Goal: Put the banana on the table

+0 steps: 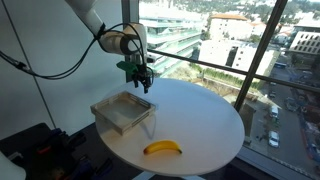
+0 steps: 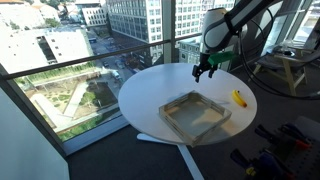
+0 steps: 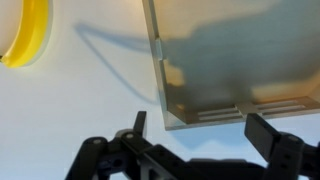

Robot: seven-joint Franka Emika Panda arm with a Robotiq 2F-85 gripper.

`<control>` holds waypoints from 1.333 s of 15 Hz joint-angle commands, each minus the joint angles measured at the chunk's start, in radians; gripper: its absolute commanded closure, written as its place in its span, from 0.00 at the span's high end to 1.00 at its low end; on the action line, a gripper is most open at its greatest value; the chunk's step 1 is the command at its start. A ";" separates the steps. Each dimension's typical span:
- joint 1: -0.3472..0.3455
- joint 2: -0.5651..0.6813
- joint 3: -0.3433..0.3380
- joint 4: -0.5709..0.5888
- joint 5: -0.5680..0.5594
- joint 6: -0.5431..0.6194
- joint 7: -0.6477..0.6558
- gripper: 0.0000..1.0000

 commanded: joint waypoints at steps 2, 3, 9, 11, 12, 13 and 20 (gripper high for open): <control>0.007 -0.058 0.018 -0.043 0.024 -0.004 -0.039 1.00; 0.009 -0.063 0.021 -0.047 0.023 -0.004 -0.040 1.00; 0.028 -0.092 0.039 -0.069 0.021 -0.003 -0.048 1.00; 0.032 -0.102 0.044 -0.077 0.022 -0.003 -0.049 1.00; 0.033 -0.107 0.047 -0.081 0.023 -0.005 -0.049 1.00; 0.036 -0.113 0.049 -0.087 0.023 -0.005 -0.049 1.00; 0.050 -0.161 0.070 -0.139 0.023 -0.007 -0.051 1.00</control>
